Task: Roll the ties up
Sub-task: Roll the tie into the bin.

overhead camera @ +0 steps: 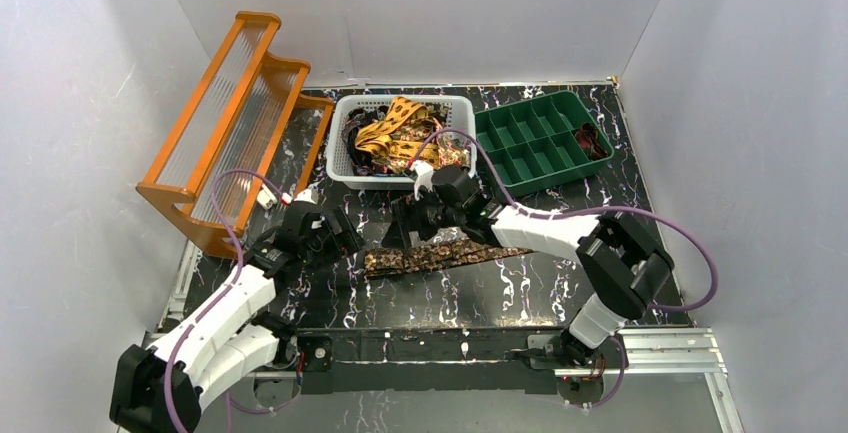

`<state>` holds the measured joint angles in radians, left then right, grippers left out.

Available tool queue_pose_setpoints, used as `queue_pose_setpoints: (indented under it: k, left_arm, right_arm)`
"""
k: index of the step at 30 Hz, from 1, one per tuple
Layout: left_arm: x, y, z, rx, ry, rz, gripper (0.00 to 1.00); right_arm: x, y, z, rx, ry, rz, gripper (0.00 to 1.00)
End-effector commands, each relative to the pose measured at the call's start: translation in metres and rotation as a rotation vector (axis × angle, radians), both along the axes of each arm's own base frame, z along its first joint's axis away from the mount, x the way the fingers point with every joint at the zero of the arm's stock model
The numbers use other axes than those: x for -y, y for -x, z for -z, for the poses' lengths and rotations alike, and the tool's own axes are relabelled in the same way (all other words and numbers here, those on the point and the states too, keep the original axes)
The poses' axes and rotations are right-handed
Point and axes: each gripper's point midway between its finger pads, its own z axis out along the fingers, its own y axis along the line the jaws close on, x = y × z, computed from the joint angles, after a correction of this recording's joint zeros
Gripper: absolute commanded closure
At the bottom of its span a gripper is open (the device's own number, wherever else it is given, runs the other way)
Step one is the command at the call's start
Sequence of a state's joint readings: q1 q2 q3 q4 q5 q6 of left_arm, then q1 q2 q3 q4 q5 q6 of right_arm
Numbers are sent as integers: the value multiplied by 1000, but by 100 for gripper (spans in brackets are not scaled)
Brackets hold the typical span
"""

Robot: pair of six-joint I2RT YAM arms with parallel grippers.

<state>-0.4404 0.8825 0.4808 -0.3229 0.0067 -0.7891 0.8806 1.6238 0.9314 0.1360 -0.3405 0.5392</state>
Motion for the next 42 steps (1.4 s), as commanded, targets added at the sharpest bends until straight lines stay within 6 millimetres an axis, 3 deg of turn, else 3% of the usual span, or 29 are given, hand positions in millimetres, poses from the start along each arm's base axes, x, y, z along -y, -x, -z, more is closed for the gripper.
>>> queue_pose_setpoints:
  k: [1, 4, 10, 20, 27, 30, 37, 42]
  left_arm:
    - [-28, -1, -12, 18, -107, -96, 10]
    - [-34, -1, -22, 45, -115, -121, 8]
    - [-40, 1, -40, 88, -124, -129, 4]
    - [-32, -2, -50, 127, -94, -87, 2]
    - [-30, 0, -45, 115, -92, -68, 2]
    - [-30, 0, -43, 107, -95, -63, 2]
    - [-28, 1, -37, 88, -92, -59, 2]
    - [-27, 2, -33, 78, -91, -54, 2]
  right_arm:
    - [-19, 10, -21, 530, -110, -338, 1]
    - [-31, 16, -16, 792, -109, -513, 1]
    - [-50, 5, 0, 904, -52, -635, 1]
    - [-60, 19, 48, 761, -41, -766, 1]
    - [-57, 26, 68, 685, -11, -817, 7]
    - [-54, 24, 74, 681, 14, -809, 14]
    - [-47, 29, 85, 679, 61, -817, 42]
    - [-49, 34, 83, 684, 49, -836, 51]
